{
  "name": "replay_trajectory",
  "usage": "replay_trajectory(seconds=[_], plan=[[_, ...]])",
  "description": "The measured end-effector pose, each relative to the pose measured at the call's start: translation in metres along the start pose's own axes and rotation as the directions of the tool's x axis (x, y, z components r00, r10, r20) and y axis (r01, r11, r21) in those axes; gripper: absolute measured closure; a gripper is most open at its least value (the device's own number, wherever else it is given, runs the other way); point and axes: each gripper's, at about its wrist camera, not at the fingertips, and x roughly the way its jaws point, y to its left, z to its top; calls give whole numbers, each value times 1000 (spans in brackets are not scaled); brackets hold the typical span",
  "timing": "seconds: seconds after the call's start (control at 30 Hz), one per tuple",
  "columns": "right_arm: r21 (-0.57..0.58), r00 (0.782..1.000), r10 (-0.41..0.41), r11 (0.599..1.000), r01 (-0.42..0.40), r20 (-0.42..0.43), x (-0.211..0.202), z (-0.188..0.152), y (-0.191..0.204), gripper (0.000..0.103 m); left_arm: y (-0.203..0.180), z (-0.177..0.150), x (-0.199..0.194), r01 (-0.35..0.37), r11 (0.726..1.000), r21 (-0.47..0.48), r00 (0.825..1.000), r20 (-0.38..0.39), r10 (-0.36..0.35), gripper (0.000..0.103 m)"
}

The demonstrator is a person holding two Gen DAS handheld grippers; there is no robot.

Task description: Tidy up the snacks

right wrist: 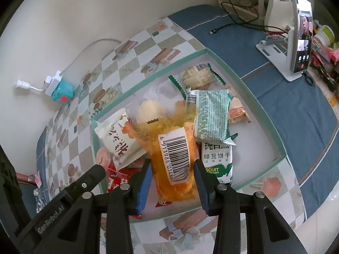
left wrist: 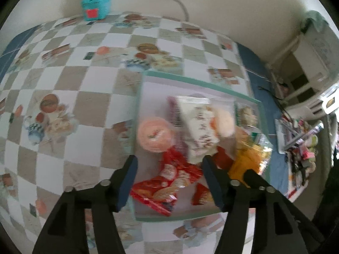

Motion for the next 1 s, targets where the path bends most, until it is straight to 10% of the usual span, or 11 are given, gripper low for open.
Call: replay_trajectory(seconds=[0.4, 0.5, 0.67, 1.0], plan=[[-14, 999, -35, 999, 34, -10, 4, -3, 3, 26, 43, 3, 5, -233, 971, -53, 972, 4, 233, 32], [-22, 999, -37, 999, 37, -3, 4, -4, 6, 15, 50, 3, 4, -242, 969, -55, 970, 19, 243, 10], [-40, 999, -39, 998, 40, 7, 4, -6, 10, 1, 55, 2, 1, -258, 965, -47, 965, 27, 260, 10], [-122, 998, -39, 992, 45, 51, -5, -27, 33, 0, 65, -17, -27, -311, 949, -41, 947, 76, 313, 10]])
